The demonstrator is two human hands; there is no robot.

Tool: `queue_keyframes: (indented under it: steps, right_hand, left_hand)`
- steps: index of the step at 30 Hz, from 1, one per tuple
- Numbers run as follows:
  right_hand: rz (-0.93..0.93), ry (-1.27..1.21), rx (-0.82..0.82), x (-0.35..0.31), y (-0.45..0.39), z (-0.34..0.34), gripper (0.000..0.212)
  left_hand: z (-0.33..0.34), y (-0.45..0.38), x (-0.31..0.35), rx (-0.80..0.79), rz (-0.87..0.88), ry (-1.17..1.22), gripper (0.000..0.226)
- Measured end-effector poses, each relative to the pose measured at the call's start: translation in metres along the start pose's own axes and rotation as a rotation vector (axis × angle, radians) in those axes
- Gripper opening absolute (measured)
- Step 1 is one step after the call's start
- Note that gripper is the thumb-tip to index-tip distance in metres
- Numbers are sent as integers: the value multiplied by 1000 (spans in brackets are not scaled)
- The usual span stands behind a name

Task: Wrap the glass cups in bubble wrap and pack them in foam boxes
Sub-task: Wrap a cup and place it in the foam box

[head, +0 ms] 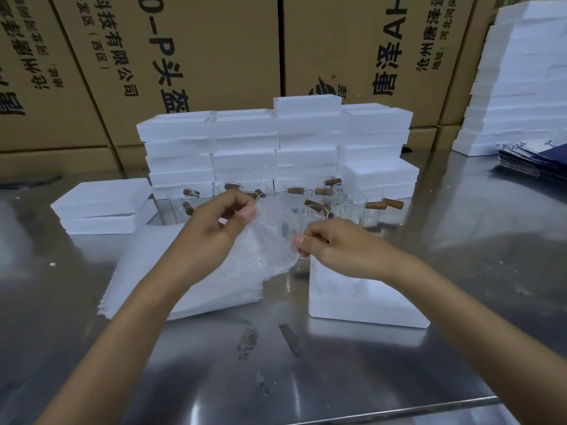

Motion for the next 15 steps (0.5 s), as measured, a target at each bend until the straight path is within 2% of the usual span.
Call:
queue_keyframes:
  steps: [2,5,8,10,12,13,14,15]
  right_hand:
    - [66,-147,-16,-1,-3,-1,40]
    - [244,-736,-79,4,-4,4,32]
    - [204,-1208,-163,-4,-4,11,19]
    - [159,-1311,-166,-4,-1,10,17]
    - [140,-1319,-162,2,3,9,19]
    - [132,-1318,-173,5,7,9,19]
    - [119,-1318,-187,6,10,9,18]
    - [99,-1315,-204,5,13,9,17]
  left_hand:
    - [17,5,19,-49,137,-84,15]
    - [45,18,40,-145,311,-221,12]
    - [54,23,49,-159,338,-163,9]
    - [37,24,55,37,404,-137,10]
    - [6,26,56,360,444,-190,21]
    - [-9,24,50,472,408,-194,31]
    - [-21,18,43,501,332,-168,45]
    - [-28,10,32,450,216,-107,59]
Point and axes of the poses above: each hand's wrist, its own y-axis away from the middle knuckle, its own z-axis out of the palm, x = y × z, the point moved 7 cm from there along -y, towards the middle knuckle, and after that the axes turned 10 degrees about y, right-handed, at the moved point
